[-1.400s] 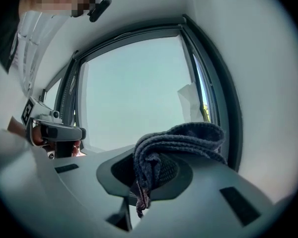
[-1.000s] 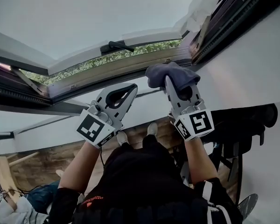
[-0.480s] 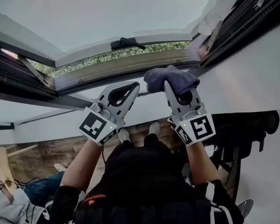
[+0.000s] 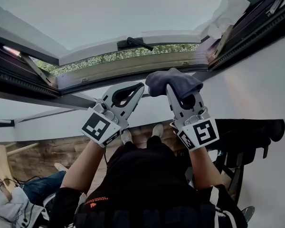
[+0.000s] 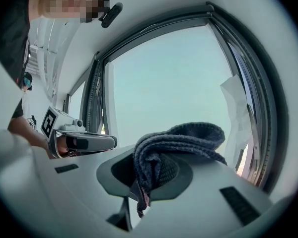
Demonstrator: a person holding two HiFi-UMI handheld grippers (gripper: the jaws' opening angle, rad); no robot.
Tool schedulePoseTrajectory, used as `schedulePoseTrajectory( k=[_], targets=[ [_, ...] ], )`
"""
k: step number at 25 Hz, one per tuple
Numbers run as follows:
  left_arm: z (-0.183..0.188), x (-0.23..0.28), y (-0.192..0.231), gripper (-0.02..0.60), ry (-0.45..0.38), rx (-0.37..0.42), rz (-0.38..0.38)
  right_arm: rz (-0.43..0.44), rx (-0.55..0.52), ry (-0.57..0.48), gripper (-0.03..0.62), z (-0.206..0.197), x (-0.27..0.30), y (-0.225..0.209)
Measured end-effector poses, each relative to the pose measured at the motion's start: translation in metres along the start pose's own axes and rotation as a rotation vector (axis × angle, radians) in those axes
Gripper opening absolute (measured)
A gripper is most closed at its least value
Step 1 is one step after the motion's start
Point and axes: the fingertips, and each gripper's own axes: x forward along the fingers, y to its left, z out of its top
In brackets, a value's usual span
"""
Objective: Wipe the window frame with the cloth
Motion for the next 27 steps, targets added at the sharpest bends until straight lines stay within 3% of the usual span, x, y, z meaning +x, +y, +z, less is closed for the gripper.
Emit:
schedulePoseTrajectory(
  k=[27],
  targets=[
    [0.004,0.017,0.009,0.018,0.001,0.011,0.001,0.018,0.0,0.017,0.037,-0.002,0.008,-0.014]
  ],
)
